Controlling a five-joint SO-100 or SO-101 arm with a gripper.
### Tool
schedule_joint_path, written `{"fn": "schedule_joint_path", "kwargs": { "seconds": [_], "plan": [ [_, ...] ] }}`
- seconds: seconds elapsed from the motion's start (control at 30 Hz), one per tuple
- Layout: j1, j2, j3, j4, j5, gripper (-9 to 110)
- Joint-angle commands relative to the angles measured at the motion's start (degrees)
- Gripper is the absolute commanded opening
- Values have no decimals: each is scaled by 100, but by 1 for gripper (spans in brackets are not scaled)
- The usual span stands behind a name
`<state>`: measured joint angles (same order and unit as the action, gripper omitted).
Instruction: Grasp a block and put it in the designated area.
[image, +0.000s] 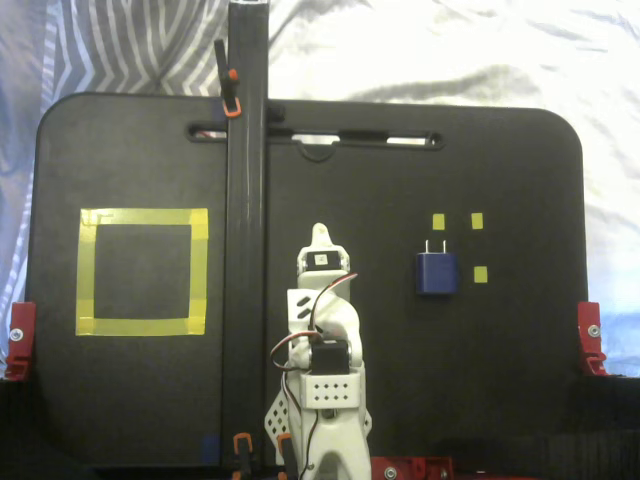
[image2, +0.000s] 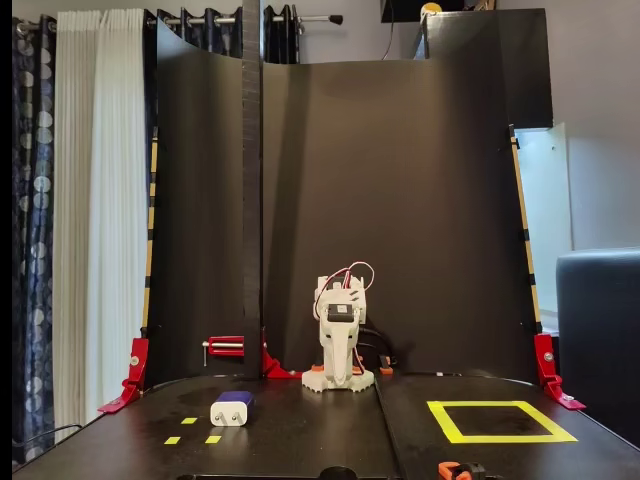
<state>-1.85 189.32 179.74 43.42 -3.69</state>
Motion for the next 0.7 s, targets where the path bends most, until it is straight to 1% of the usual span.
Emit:
{"fn": "schedule_joint_path", "kwargs": {
  "seconds": [0.0, 0.3, 0.43, 0.67],
  "plan": [
    [44, 44, 35, 18, 18, 0],
    [167, 44, -35, -79, -26, 0],
    [352, -176, -466, -88, -483, 0],
    [510, -1485, -1749, -79, -1371, 0]
  ]
}}
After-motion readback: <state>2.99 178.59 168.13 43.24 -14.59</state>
